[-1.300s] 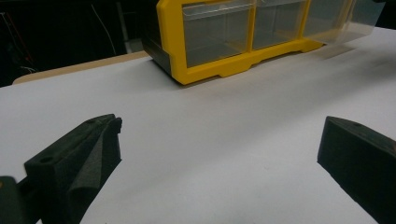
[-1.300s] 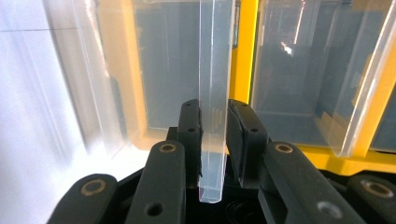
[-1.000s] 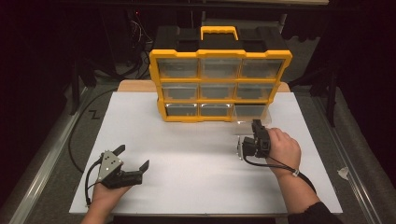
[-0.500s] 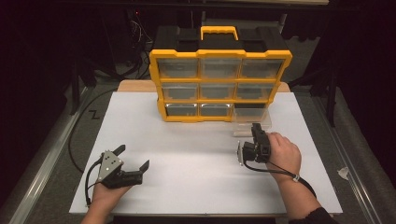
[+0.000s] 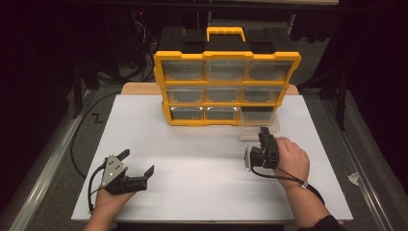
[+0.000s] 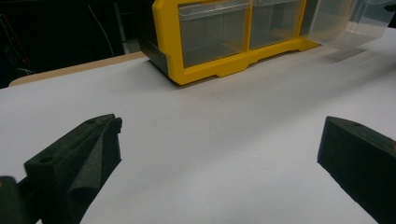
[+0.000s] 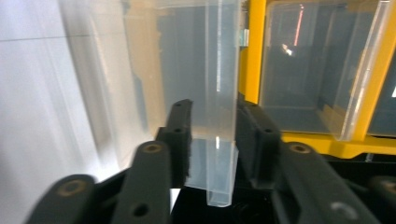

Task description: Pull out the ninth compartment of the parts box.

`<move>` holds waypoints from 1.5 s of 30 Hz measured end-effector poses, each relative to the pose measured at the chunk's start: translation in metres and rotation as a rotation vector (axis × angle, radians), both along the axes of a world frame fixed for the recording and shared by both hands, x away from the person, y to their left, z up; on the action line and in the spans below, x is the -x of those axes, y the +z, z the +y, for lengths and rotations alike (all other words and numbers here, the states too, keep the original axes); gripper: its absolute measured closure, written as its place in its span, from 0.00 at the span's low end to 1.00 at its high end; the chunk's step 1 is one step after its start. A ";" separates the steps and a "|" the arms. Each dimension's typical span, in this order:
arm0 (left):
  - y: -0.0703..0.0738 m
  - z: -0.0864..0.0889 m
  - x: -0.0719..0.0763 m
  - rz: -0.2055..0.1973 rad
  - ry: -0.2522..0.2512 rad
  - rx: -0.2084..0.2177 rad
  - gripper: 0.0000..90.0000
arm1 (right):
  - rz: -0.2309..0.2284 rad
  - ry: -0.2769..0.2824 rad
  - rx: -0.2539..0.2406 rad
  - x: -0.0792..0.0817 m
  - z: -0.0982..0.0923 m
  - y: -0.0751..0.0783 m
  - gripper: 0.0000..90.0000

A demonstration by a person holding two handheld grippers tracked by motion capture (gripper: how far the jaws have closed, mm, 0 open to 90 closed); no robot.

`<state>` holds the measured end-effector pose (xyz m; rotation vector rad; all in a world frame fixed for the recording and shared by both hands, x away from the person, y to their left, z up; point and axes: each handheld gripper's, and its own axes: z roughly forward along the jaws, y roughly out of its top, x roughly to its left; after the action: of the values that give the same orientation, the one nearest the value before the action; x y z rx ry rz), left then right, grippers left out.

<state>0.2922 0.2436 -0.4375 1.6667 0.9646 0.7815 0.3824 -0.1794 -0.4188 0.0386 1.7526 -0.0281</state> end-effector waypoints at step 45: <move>-0.001 -0.001 0.000 0.006 -0.004 -0.012 0.00 | 0.101 0.034 -0.095 0.067 -0.023 -0.031 0.46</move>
<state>0.2923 0.2421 -0.4383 1.6816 0.9625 0.7811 0.3152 -0.2025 -0.4499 0.0776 1.8539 0.0792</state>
